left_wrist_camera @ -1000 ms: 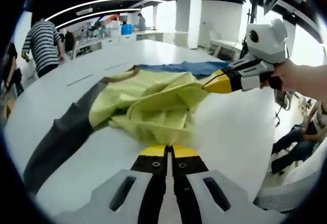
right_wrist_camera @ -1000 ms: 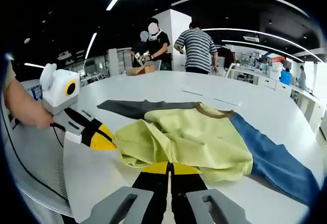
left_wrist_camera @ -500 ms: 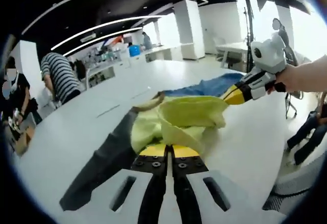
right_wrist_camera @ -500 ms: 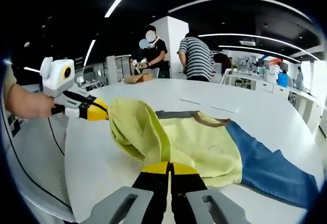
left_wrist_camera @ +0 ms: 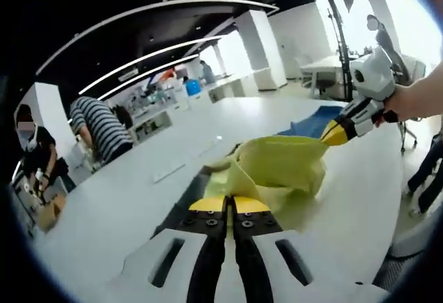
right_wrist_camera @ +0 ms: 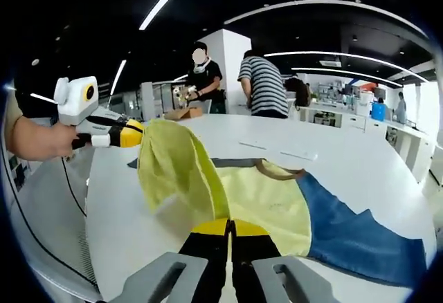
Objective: Fold the garment on the visible template until the final outline fits inside the template.
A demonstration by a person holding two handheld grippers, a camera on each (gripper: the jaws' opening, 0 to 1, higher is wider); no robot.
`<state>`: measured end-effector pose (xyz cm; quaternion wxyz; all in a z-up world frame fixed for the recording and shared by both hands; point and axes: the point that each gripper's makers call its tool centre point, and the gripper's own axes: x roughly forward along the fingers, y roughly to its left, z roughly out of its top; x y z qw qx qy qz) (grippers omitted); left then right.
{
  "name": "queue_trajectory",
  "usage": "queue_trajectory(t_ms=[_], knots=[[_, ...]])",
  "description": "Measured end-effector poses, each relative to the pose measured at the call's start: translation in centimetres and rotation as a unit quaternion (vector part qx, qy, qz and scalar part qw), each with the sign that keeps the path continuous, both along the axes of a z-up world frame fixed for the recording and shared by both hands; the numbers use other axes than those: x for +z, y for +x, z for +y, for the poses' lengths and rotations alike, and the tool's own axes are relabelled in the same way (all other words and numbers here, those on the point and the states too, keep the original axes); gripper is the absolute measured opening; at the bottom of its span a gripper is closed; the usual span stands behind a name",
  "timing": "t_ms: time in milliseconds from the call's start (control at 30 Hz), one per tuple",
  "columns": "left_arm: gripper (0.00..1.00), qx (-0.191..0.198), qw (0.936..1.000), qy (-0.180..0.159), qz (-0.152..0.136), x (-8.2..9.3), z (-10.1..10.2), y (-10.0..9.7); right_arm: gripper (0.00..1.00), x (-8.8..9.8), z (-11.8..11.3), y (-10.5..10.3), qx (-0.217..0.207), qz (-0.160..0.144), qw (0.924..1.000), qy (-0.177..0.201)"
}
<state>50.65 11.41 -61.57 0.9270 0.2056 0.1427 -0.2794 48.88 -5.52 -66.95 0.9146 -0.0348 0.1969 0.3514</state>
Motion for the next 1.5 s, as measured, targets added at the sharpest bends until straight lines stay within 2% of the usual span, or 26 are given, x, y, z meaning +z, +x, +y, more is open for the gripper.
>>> queue_trajectory(t_ms=[333, 467, 567, 733, 800, 1033, 1167, 1400, 1500], knots=[[0.0, -0.036, 0.9985, 0.025, 0.032, -2.7, -5.2, 2.7, 0.0, -0.8, -0.4, -0.4, 0.0, 0.011, 0.9999, -0.009], [0.0, -0.038, 0.9978, 0.036, 0.042, -3.9, -6.1, 3.5, 0.0, -1.0, -0.7, -0.5, -0.002, 0.014, 0.9999, -0.009], [0.0, -0.036, 0.9968, 0.041, 0.059, -5.1, -6.3, 4.0, 0.0, -1.3, -0.9, -0.6, -0.004, 0.017, 0.9998, -0.011], [0.11, -0.026, 0.9962, 0.028, 0.079, -5.7, -6.2, 4.1, 0.0, -1.6, -1.1, -0.5, -0.006, 0.021, 0.9997, -0.011], [0.15, -0.023, 0.9964, 0.022, 0.078, -5.6, -6.2, 4.1, 0.0, -1.6, -1.2, -0.5, -0.006, 0.021, 0.9997, -0.011], [0.17, -0.016, 0.9966, -0.017, 0.079, -4.6, -5.1, 3.4, 0.0, -1.8, -1.1, -0.2, -0.005, 0.022, 0.9997, -0.01], [0.16, -0.012, 0.9955, -0.038, 0.086, -4.6, -4.3, 2.2, 0.0, -1.9, -1.1, 0.0, -0.006, 0.022, 0.9997, -0.009], [0.13, -0.007, 0.9928, -0.036, 0.114, -6.9, -3.4, -0.7, 0.0, -1.9, -1.0, 0.2, -0.007, 0.022, 0.9997, -0.007], [0.11, -0.003, 0.9892, -0.039, 0.141, -8.7, -3.4, -2.5, 0.0, -1.9, -0.9, 0.2, -0.007, 0.022, 0.9997, -0.006]])
